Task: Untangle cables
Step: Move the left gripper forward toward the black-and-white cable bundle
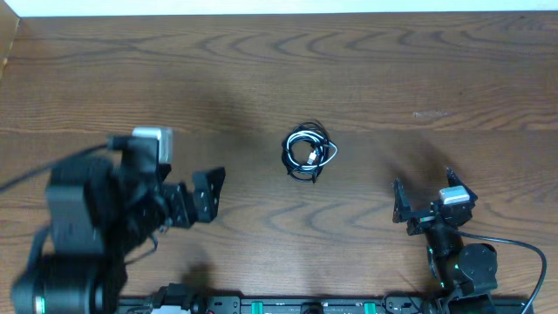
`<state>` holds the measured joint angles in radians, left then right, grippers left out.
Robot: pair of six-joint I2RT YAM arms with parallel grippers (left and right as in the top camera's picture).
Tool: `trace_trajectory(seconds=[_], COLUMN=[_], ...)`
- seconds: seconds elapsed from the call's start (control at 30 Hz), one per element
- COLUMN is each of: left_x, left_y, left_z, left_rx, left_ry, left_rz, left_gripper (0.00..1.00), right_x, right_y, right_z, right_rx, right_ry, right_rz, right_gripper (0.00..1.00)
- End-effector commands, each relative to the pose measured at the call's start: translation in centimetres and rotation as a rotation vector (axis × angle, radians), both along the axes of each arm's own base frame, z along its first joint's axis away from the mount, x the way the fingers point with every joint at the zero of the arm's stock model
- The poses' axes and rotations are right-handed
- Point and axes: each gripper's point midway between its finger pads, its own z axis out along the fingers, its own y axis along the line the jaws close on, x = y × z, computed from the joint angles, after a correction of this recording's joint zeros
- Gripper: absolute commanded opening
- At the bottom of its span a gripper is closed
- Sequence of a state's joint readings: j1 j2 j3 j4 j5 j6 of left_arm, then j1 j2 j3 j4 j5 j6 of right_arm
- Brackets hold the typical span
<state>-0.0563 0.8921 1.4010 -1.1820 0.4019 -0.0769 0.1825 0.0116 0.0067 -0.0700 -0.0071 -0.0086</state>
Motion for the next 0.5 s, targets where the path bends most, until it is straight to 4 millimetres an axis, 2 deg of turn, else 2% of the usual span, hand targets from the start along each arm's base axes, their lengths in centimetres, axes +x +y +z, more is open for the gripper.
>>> trace_trajectory(seconds=[0.0,0.13,0.3,0.4,0.47], left_x=[1.2,2.0,3.0,3.6,3.8], left_y=[-0.8,-0.9,-0.9,-1.1,-1.6], left_z=[-1.6,-4.7,-7.6,-8.9,-9.7], left_rx=[0.000,0.003,0.007,-0.008,-0.036], left_ry=[0.152,0.329,0.484,0.562,0.606], left_rz=[-0.053,-0.054,-0.053,-0.038,-0.050], left_gripper=[0.98,0.98,0.97,0.32,0.10], right_x=[0.0,0.0,0.0,0.0,0.0], right_y=[0.0,0.0,0.0,0.0,0.0], right_z=[-0.1,-0.1,-0.1,-0.1,-0.1], right_rx=[-0.007,-0.007,-0.007,-0.007,-0.007], right_ry=[0.000,0.000,0.000,0.000,0.000], right_rz=[0.003,0.003,0.003,0.003,0.003], right_gripper=[0.99,0.99,0.99,0.99,0.99])
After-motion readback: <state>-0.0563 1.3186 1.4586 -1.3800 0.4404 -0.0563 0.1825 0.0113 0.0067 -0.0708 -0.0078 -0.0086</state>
